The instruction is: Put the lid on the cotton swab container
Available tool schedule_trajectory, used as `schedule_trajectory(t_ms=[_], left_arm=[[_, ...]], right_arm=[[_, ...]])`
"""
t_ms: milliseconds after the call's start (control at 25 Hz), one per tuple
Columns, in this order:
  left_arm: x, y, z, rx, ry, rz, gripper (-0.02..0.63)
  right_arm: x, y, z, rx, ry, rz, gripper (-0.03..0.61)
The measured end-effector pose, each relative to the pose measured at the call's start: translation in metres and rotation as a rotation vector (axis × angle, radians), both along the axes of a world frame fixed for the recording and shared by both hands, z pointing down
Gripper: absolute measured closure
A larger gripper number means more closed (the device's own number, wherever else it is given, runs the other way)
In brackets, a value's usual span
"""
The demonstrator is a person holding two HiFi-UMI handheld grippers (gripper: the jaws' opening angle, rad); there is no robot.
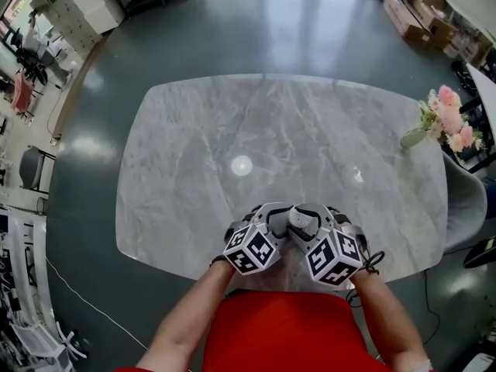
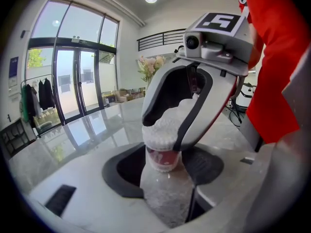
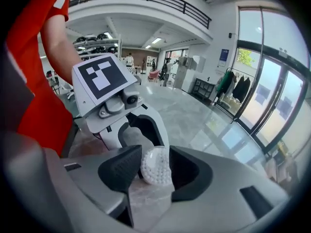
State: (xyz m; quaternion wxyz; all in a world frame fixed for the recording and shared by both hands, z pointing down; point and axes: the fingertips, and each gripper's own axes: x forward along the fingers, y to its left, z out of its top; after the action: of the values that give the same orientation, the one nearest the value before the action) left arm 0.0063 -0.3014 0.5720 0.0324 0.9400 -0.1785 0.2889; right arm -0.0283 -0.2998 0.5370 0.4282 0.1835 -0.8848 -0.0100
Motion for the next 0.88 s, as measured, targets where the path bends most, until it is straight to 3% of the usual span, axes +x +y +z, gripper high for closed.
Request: schedule_trajectory(t_ms=[120,360,560,880], left_arm=[[0.000,0.000,0.002,0.015,-0.018,-0.014,0.348],[-0.001,0.001,0.004,0.015,-0.018,-0.038,0.347],[-0.003,0.002,0.001,0.010,0.016,-0.071,0.347],[-0.015,0.004,-0.006,-0.014,0.066,-0.116,0.347]], right_arm=[[-0.001,0.001,0.003,0.030,0.072,-0.006,0.411],[-0.001,0.003,0.004,0.057,0.116,-0.011,0.409],[0.002,0.002,-0.002,-0.007,-0.043,0.024,0.354],[0.014,-0.003,-0.015,-0.067,-0.199,0.106,0.356]])
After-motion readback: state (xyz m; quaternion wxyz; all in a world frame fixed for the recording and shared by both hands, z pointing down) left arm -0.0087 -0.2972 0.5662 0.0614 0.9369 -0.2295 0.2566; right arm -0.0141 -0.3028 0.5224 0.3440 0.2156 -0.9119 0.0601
